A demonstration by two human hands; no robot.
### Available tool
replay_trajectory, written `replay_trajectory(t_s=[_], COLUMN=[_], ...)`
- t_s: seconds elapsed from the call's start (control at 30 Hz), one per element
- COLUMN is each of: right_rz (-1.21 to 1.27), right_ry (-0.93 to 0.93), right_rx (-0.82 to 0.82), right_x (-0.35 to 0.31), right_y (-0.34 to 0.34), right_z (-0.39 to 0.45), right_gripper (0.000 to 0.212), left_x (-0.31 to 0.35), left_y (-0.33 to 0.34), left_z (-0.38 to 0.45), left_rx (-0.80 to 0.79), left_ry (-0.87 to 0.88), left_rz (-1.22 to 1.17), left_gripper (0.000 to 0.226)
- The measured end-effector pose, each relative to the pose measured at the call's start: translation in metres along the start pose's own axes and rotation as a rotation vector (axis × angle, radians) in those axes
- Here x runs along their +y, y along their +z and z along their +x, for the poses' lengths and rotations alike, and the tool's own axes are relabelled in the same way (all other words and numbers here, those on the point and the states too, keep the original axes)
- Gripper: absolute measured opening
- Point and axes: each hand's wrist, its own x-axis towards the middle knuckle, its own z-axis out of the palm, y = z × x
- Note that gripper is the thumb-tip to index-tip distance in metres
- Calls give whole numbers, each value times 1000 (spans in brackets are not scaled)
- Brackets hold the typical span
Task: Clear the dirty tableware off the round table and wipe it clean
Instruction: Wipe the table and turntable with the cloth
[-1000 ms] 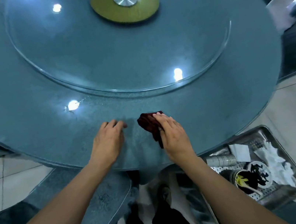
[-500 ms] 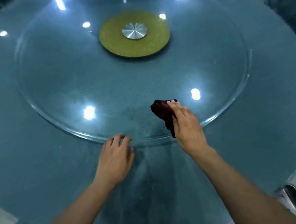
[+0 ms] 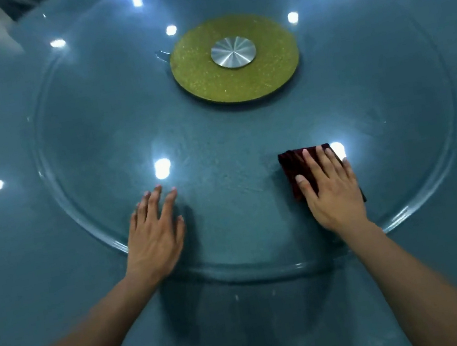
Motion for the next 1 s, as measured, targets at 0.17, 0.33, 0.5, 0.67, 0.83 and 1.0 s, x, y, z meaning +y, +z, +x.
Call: replay_trajectory(t_s=[0.17, 0.33, 0.5, 0.67, 0.83, 1.0], right_rz=[-32, -24, 43, -78, -146, 13], right_ry=[152, -61, -673, -431, -53, -485], right_rx=[52, 35, -141, -28, -26, -102], right_x=[-9, -92, -216, -189, -166, -245], right_y=[11, 16, 45, 56, 46, 51], right_z=[16, 16, -19, 122, 244, 192], right_gripper=[68, 68, 61, 65, 61, 62], left_x=[-49, -44, -59, -118, -120, -119], left_y=[5, 21, 15, 5, 20, 23], left_z=[11, 5, 14, 45, 49, 50], left_rx=[57, 140, 285, 319, 292, 324], left_ry=[-134, -137, -113, -151, -201, -243], left_rz=[-39, -118, -249, -157, -148, -225], left_gripper=[64, 59, 44, 45, 52, 51])
